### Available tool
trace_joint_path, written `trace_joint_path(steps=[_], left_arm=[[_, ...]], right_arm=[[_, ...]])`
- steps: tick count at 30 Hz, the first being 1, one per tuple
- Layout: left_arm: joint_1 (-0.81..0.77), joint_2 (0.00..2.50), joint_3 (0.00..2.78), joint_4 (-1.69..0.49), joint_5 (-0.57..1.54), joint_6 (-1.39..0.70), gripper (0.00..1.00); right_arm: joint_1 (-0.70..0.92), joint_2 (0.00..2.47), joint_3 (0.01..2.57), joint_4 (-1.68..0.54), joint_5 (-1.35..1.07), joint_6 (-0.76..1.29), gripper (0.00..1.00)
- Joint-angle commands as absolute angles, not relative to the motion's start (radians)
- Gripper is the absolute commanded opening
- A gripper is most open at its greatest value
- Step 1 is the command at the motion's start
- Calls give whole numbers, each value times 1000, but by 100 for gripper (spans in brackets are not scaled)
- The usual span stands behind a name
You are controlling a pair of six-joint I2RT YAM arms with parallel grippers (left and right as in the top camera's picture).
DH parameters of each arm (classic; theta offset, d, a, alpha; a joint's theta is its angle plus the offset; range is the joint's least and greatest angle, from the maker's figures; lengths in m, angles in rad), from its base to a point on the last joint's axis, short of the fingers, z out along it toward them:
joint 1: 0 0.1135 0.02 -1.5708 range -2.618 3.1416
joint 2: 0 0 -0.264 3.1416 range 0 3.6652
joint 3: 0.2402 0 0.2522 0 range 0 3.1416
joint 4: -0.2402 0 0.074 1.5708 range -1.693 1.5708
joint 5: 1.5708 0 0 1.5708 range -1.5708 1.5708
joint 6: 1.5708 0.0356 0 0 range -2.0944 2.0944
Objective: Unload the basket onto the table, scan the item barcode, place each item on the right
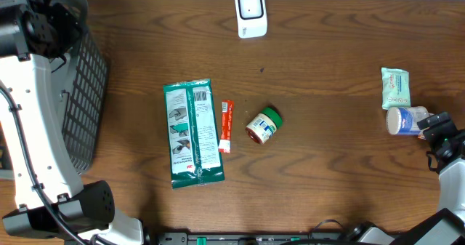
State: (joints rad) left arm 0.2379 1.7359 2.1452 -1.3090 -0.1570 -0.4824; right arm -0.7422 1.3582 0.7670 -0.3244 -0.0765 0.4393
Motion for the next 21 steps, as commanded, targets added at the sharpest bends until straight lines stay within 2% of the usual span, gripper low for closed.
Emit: trace_joint_path(steps=[1, 5, 10, 15, 21], left_arm=[[241, 1728, 2150, -1313, -170, -480, 88], [241, 1728, 2150, -1313, -170, -480, 88], [241, 1728, 2150, -1313, -170, -480, 89], [241, 1728, 2150, -1313, -170, -481, 88], [241, 1728, 2150, -1313, -170, -480, 88]], right_arm=[[-752, 1345, 799, -345, -97, 428, 99], [-729, 1345, 913, -472, -216, 367, 99], [-615, 1356, 1177, -755, -282, 304, 99], [-404, 1377, 1428, -974, -281, 286, 99], [-43, 1384, 1504, -995, -248, 416, 99]])
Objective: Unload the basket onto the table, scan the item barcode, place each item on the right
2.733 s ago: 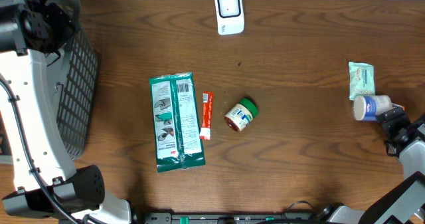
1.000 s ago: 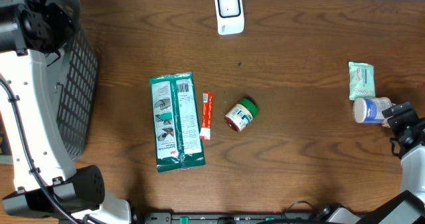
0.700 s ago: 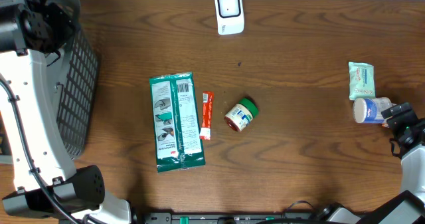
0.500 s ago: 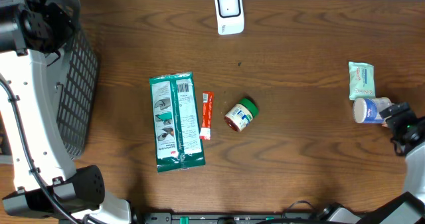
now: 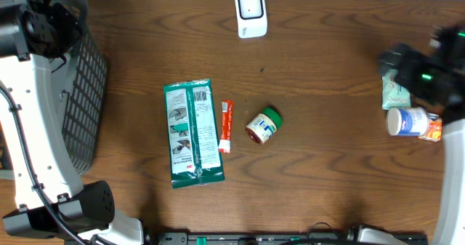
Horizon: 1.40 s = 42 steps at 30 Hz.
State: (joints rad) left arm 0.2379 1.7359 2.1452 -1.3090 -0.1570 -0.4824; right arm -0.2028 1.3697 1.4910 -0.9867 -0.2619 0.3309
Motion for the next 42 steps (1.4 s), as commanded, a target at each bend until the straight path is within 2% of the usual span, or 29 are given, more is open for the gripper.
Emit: trace_joint_path(steps=[1, 9, 15, 18, 22, 25, 28, 32, 35, 36, 37, 38, 42], left_arm=[[241, 1728, 2150, -1313, -170, -480, 89], [241, 1728, 2150, -1313, -170, -480, 88], [241, 1728, 2150, -1313, -170, -480, 88], [241, 1728, 2150, -1313, -170, -480, 89], [241, 1728, 2150, -1313, -170, -480, 88], [241, 1728, 2150, -1313, -170, -480, 88], [241, 1728, 2150, -1313, -170, -480, 88], [241, 1728, 2150, -1313, -170, -480, 88], [241, 1728, 2150, -1313, -170, -480, 88], [241, 1728, 2150, -1313, -170, -480, 88], [241, 1728, 2150, -1313, -170, -480, 88], [241, 1728, 2150, -1313, -170, -480, 88], [241, 1728, 2150, -1313, -170, -480, 88]], right_arm=[[19, 1391, 1504, -997, -221, 444, 99], [421, 1544, 1497, -968, -128, 574, 99], [545, 1672, 1497, -978, -127, 629, 99], [548, 1721, 1497, -1056, -75, 659, 95], [487, 1726, 1497, -1179, 66, 777, 97], [430, 1702, 1497, -1182, 17, 751, 99], [362, 1686, 1497, -1225, -23, 710, 93], [225, 1646, 1497, -1299, 55, 802, 86], [124, 1615, 1497, -1333, 42, 806, 77], [90, 1603, 1497, -1349, 67, 806, 62], [47, 1588, 1497, -1365, 108, 807, 15], [1, 1572, 1497, -1378, 142, 807, 1], [-186, 1525, 1491, -1405, 209, 807, 1]])
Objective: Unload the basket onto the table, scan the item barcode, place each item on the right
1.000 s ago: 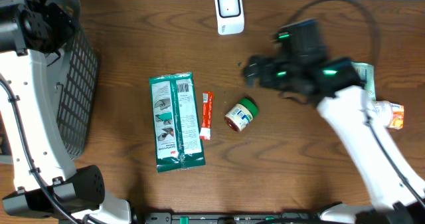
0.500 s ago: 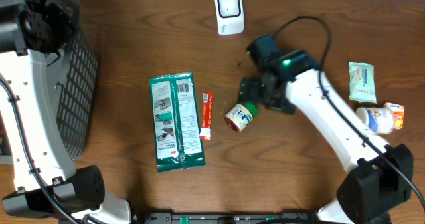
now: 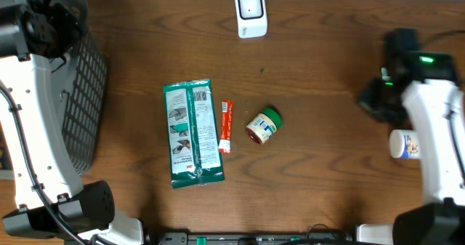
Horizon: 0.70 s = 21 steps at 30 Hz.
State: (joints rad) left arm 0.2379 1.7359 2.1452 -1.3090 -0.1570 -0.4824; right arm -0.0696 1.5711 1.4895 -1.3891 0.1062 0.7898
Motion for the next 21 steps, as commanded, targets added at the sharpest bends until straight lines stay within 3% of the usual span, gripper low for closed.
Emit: trace_joint_path(steps=[1, 9, 13, 21], left_arm=[[241, 1728, 2150, -1313, -170, -480, 89], [241, 1728, 2150, -1313, -170, -480, 88], [241, 1728, 2150, -1313, -170, -480, 88], [241, 1728, 2150, -1313, -170, -480, 88]], right_arm=[[-232, 1517, 1485, -1407, 208, 807, 1], [-619, 1504, 1351, -1404, 175, 899, 1], [-811, 1504, 1235, -1299, 167, 931, 1], [-929, 1505, 945, -968, 20, 927, 1]])
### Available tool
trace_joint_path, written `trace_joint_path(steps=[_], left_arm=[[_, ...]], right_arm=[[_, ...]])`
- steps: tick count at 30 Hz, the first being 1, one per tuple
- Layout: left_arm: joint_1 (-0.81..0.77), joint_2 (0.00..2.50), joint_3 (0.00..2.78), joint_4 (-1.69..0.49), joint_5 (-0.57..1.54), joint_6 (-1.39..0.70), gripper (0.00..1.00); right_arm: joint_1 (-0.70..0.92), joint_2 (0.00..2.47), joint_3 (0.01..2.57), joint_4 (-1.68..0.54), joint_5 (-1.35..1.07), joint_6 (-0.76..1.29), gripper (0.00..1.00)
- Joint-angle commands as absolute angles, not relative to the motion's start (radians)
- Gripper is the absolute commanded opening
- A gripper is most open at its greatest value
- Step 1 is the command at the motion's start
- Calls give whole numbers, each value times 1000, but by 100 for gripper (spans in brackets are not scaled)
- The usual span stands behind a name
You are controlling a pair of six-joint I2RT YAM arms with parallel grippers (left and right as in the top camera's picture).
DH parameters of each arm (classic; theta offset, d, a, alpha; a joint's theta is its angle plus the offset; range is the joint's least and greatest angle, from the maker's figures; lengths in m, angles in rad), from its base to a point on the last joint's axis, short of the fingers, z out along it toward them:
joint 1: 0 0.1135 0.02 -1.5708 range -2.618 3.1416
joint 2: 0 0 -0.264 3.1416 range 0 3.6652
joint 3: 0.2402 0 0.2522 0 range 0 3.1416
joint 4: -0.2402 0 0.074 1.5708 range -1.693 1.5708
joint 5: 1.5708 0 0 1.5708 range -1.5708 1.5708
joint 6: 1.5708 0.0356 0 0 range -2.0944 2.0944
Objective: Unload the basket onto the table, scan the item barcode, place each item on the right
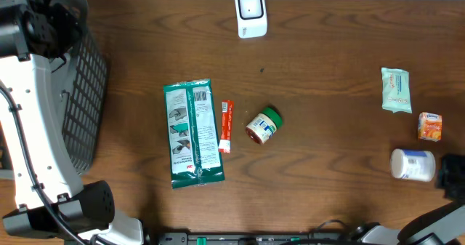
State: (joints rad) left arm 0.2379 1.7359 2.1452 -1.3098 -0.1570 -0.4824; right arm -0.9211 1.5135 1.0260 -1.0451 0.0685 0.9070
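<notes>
The white barcode scanner (251, 14) stands at the table's far edge, middle. A green packet (192, 132), a red stick sachet (226, 126) and a small green-lidded jar (263, 125) lie in the middle. At the right are a pale green pack (396, 89), a small orange box (429, 126) and a white bottle (413, 164) on its side. A dark part of my right arm (452, 178) shows at the right edge just beside the bottle; its fingers cannot be made out. My left arm (29, 121) stands at the left, its gripper out of view.
A black wire basket (80, 92) sits at the left end of the wooden table (327, 63), partly under the left arm. Cables and the arm bases run along the front edge.
My right arm, which reached over the right side and covered the pale green pack, is now back in the bottom right corner. The white bottle lies a little nearer the front edge.
At first the right gripper was beside the white bottle, which lay just below the pale green pack. Then the arm was higher over the right edge, and the orange box showed. Later the bottle lay farther forward, and now farther still, with the arm withdrawn.
</notes>
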Motion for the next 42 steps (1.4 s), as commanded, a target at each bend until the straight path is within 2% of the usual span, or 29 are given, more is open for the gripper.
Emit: trace_joint_path(steps=[1, 13, 19, 26, 32, 35, 38, 42], left_arm=[[241, 1728, 2150, -1313, -170, -480, 88], [241, 1728, 2150, -1313, -170, -481, 88], [241, 1728, 2150, -1313, -170, -480, 88], [241, 1728, 2150, -1313, -170, -480, 88], [241, 1728, 2150, -1313, -170, -480, 88], [241, 1728, 2150, -1313, -170, -480, 88], [241, 1728, 2150, -1313, -170, -481, 88], [241, 1728, 2150, -1313, -170, -480, 88]], right_arm=[[-928, 1505, 913, -922, 14, 925, 1], [-925, 1504, 834, -685, -44, 822, 1], [-922, 1504, 834, -586, -206, 734, 1], [-922, 1504, 857, -595, -257, 638, 2], [-921, 1504, 1021, -723, -260, 593, 6], [-921, 1504, 1040, -736, -279, 593, 6], [-914, 1509, 1029, -788, -308, 591, 1], [-853, 1510, 978, -879, -268, 529, 1]])
